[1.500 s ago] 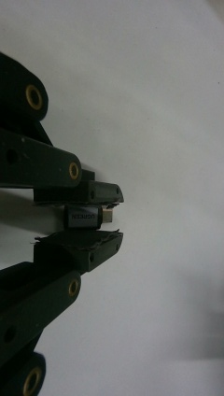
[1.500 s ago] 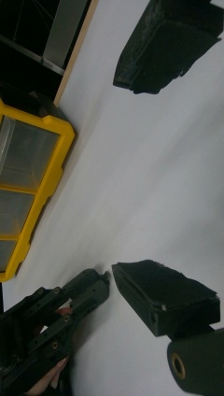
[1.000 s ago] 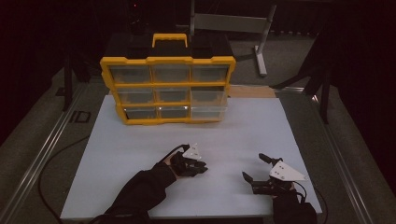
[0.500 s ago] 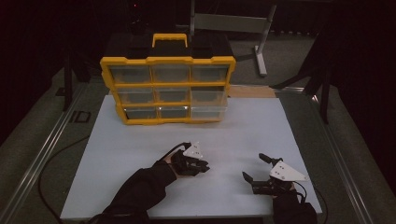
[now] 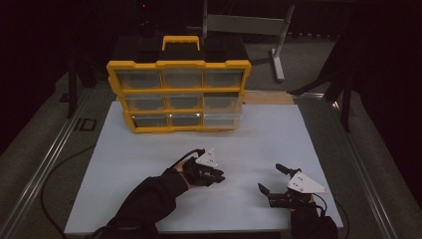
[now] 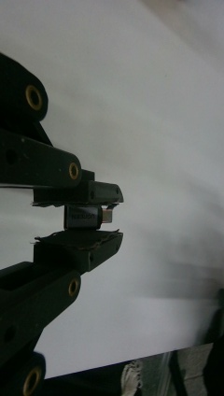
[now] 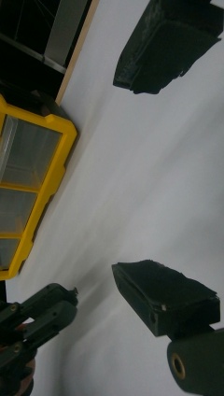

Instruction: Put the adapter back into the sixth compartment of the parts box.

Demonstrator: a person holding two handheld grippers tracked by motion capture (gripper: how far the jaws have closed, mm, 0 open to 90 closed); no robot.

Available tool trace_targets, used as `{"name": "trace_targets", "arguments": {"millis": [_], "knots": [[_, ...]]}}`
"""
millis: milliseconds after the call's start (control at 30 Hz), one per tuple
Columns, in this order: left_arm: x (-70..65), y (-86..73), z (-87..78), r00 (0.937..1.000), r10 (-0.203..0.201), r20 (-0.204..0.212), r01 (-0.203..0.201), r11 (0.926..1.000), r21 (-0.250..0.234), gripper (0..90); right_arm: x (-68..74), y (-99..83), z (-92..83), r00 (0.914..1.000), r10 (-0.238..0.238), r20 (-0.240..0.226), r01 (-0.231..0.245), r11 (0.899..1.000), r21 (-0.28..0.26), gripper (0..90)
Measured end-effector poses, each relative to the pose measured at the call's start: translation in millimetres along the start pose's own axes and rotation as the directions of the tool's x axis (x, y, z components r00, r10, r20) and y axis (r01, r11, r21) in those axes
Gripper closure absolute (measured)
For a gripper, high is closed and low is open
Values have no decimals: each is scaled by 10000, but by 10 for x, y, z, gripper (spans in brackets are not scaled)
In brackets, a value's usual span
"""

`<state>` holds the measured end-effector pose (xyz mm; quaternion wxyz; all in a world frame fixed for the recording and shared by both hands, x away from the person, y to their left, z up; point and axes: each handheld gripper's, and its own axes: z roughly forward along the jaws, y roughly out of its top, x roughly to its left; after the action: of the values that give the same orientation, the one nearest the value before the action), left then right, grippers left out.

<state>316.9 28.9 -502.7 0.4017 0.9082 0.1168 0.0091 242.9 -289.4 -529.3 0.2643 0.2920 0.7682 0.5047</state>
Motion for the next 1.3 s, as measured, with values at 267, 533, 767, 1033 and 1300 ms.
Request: {"name": "trace_targets", "arguments": {"millis": [267, 533, 767, 1033, 1300], "knots": [[9, 118, -96, 9998, 167, 98, -166, 9998, -100, 766, 4, 2, -1, 10000, -32, 17, 32, 10000, 7, 96], [39, 211, -214, 9997, 226, 70, -224, 9995, -218, 767, 2, 2, -2, 10000, -7, 9, 7, 10000, 4, 96], [56, 284, -294, 9996, 291, 62, -289, 9992, -287, 767, 0, 3, -2, 10000, -18, 13, 18, 10000, -6, 97], [86, 396, -417, 9992, 402, -73, -404, 9985, -374, 767, 0, 2, -3, 10000, -14, 15, 14, 10000, -5, 96], [122, 517, -552, 9983, 546, -210, -556, 9971, -510, 767, 0, 2, -3, 10000, 2, 16, -2, 10000, 5, 96]]}}
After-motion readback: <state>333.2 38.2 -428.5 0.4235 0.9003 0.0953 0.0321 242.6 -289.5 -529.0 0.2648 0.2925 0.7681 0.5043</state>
